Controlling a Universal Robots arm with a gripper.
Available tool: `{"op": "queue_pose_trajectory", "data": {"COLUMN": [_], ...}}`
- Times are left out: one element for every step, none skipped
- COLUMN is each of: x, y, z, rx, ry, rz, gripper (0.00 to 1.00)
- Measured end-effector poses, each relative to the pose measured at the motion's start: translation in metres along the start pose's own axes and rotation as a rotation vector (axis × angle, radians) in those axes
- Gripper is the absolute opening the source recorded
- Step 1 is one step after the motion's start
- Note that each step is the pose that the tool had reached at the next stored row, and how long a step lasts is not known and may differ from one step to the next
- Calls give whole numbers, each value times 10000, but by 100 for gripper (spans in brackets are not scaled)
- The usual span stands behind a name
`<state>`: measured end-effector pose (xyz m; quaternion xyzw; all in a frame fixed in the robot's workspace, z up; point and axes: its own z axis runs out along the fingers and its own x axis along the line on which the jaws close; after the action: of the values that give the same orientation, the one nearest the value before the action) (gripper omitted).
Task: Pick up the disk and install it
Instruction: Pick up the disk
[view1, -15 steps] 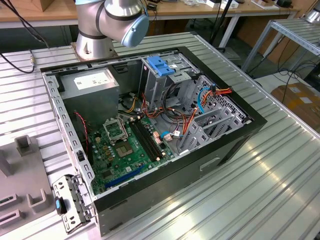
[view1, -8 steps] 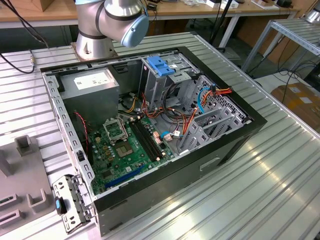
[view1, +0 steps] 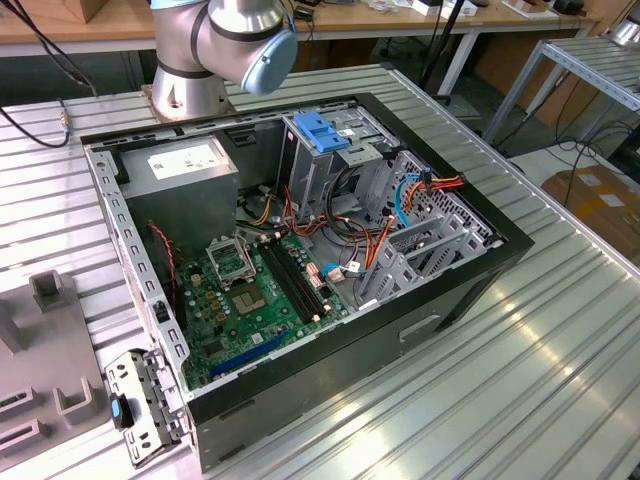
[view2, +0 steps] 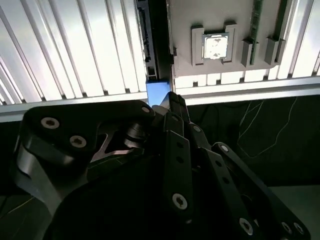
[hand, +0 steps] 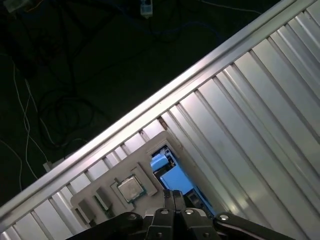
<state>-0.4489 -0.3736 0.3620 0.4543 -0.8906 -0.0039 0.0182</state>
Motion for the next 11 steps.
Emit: {"op": "queue_pose_trajectory", "data": {"x": [-4,-8,-12,-15,-18,-20,-21,-22,-22,-22,-22], "y": [2,6,9,11,13,13,13,13,14,14,14], "z": [3,8,12,16,19,22,25,28,32,36,42], "rx": [14,36,58,77,96,112,121,126,132,138,145], "ry": [-6,-17,-27,-37,-45,-50,-52,-50,-47,-45,-42], "rz": [-76,-188,-310,-420,-539,-661,-809,-961,-1138,-1321,-1556], "gripper": [11,11,11,11,11,11,11,11,17,23,29]}}
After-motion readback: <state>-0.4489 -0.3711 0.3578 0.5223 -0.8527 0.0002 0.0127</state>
